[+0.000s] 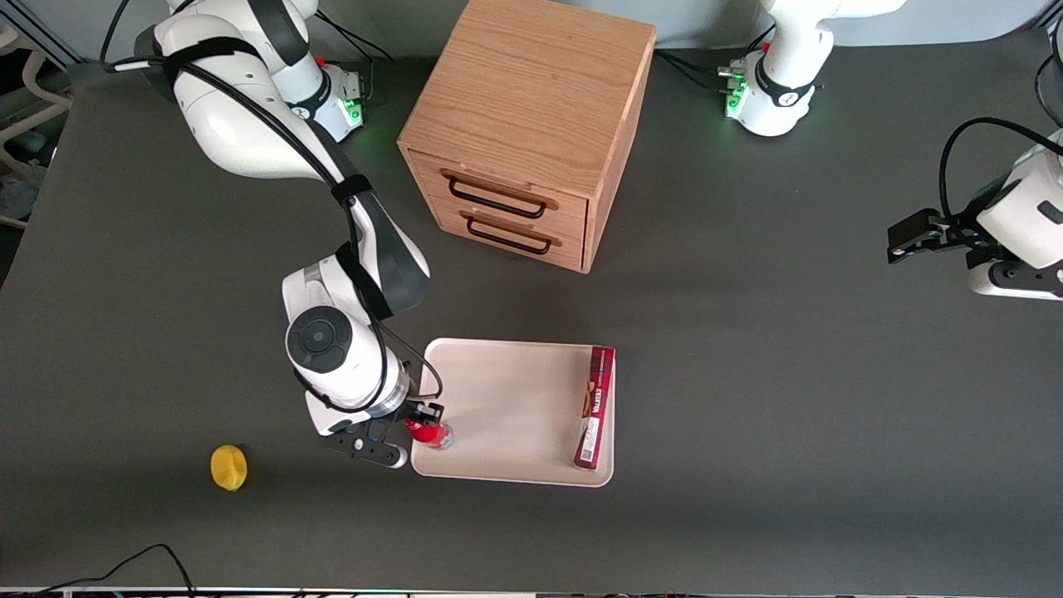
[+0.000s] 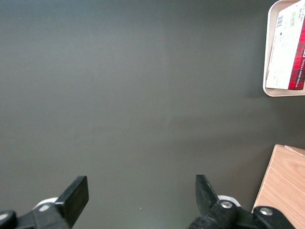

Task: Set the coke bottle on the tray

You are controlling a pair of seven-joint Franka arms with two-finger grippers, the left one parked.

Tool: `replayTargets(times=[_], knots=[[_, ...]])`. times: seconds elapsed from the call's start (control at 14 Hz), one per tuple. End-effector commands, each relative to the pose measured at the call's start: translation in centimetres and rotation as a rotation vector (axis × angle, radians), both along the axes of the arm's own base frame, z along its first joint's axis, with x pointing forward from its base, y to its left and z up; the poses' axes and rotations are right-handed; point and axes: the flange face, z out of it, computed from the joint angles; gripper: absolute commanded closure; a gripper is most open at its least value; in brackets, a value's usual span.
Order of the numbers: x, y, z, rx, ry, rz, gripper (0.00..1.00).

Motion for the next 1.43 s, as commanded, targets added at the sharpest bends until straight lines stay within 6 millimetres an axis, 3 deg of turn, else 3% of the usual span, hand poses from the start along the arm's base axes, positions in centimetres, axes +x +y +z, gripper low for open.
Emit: replayTargets(times=[0.0, 0.14, 0.29, 0.36, 0.5, 0.71, 0.86, 1.0, 1.21, 1.36], knots=[[0.4, 0.5, 0.6, -0.016, -0.035, -0.011, 0.0], [0.5, -0.3, 2.6, -0.007, -0.045, -0.016, 0.0], [-0.8, -1.1, 4.6, -0.03, 0.002, -0.02, 0.0], [-1.7, -2.7, 5.6, -0.041, 0.038, -0.022, 0.0], [-4.5, -6.6, 8.9, -0.039, 0.07, 0.05, 0.0], [-10.0, -14.4, 12.8, -0.045, 0.1, 0.153, 0.0], [-14.0, -20.4, 16.5, -0.039, 0.098, 0.223, 0.0], [-17.4, -24.8, 20.7, -0.01, 0.092, 0.227, 0.0], [-21.2, -26.9, 25.0, -0.029, 0.042, 0.23, 0.0], [-21.3, -27.0, 25.4, -0.031, 0.041, 0.232, 0.0]])
